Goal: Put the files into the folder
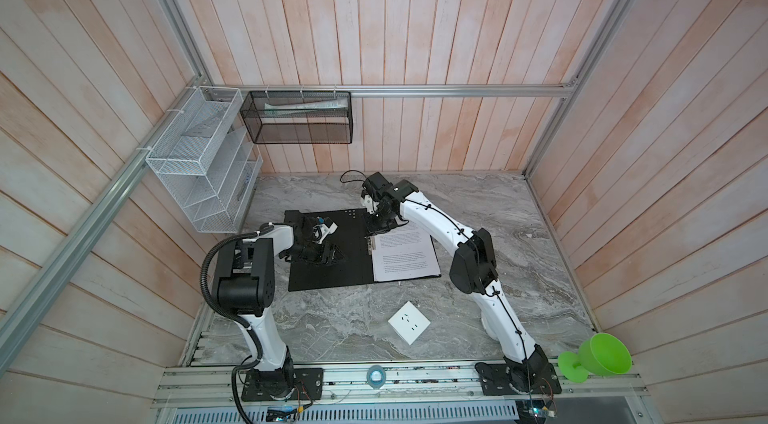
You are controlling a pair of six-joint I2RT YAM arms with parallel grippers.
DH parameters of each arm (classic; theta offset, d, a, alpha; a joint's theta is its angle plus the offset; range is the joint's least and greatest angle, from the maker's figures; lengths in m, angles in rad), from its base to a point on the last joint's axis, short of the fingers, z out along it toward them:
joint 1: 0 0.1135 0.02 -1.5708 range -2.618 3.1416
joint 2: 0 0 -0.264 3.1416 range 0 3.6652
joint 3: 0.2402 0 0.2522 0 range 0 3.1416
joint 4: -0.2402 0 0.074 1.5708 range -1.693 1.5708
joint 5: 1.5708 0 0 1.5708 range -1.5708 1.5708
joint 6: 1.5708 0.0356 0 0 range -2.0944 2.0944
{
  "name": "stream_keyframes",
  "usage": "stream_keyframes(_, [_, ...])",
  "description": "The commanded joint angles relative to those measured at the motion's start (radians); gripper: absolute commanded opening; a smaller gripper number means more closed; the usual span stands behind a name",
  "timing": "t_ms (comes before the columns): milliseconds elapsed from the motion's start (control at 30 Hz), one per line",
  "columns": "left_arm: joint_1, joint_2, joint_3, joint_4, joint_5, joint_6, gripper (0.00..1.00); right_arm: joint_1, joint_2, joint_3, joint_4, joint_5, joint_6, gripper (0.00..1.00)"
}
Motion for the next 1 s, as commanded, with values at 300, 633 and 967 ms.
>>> stream_keyframes(300, [-0.022,-0.007,0.010,-0.007,0.013,0.033,0.60,0.023,0.000,0.010,0.040,0.062,0.011,0.25])
stream_keyframes(633, [-0.032,0.040,0.020,0.006,0.043,0.028,0.56,0.029,0.040,0.046,0.016,0.054,0.009,0.22])
stream_keyframes(967, [-0.048,0.034,0.001,0.062,-0.037,-0.006,0.52,0.034,0.062,0.037,-0.021,0.071,-0.013,0.20])
